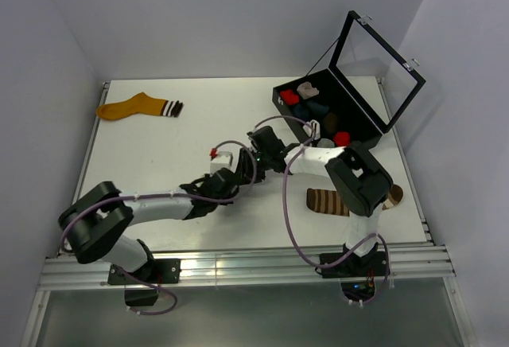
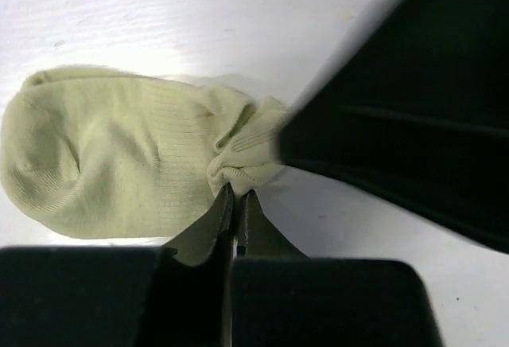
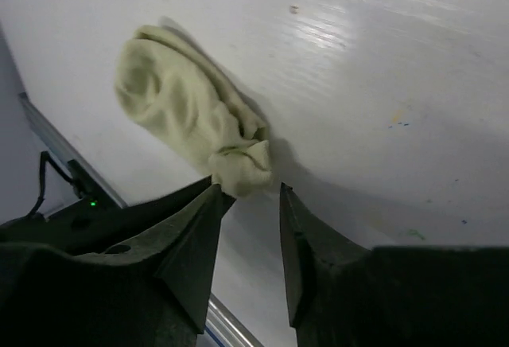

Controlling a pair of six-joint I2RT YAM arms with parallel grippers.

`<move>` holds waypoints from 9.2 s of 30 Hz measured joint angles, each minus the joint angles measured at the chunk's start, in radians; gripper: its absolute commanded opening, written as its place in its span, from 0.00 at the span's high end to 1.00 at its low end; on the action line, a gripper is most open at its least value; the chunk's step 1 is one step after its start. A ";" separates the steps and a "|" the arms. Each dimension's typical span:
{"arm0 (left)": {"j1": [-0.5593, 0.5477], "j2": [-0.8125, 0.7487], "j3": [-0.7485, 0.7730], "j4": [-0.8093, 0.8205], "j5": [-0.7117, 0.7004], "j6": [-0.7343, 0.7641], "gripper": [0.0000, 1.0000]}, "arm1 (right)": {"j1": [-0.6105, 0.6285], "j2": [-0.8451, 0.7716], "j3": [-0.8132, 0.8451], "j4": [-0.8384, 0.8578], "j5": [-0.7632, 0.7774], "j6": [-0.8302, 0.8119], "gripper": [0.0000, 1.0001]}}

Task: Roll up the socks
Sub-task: Roll the sock at the center of the board.

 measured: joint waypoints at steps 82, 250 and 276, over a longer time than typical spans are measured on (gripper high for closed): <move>0.392 -0.077 0.034 0.141 0.565 0.023 0.50 | -0.043 -0.019 -0.071 0.076 0.115 0.041 1.00; -0.026 0.101 0.066 0.038 -0.141 0.124 0.79 | 0.043 0.094 0.168 -0.130 0.094 0.017 1.00; 0.369 0.003 -0.043 0.172 0.578 -0.132 1.00 | -0.021 -0.191 -0.209 0.343 0.032 0.138 0.45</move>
